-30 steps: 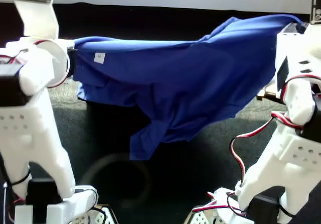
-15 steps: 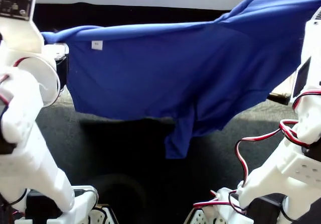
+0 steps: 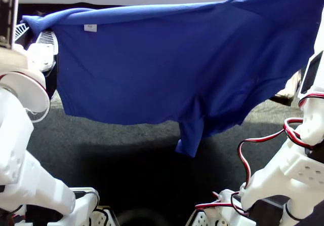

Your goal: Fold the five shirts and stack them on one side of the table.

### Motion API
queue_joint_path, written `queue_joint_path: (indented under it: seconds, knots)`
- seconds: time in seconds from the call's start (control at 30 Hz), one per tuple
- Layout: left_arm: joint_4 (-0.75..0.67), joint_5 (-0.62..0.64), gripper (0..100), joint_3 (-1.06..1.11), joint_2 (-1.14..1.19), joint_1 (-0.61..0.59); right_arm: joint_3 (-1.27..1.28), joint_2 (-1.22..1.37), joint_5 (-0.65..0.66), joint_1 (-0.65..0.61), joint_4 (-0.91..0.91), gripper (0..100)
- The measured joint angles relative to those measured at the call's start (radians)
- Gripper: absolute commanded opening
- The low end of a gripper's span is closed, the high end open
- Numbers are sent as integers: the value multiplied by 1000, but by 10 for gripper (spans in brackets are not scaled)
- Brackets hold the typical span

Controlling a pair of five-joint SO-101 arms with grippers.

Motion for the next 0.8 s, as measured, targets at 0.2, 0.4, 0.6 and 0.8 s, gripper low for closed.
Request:
queue_joint_path:
  seconds: [0.2,0.4,0.6,0.8]
  knots:
    - [-3,-2,10,87,-2,2,0,0,14,0,-34,6]
    - [-6,-2,10,180,-2,2,0,0,14,0,-169,6]
    - [-6,-2,10,187,-8,2,0,0,14,0,-183,6]
    - [-6,-2,10,97,-8,-34,0,0,14,0,-183,6]
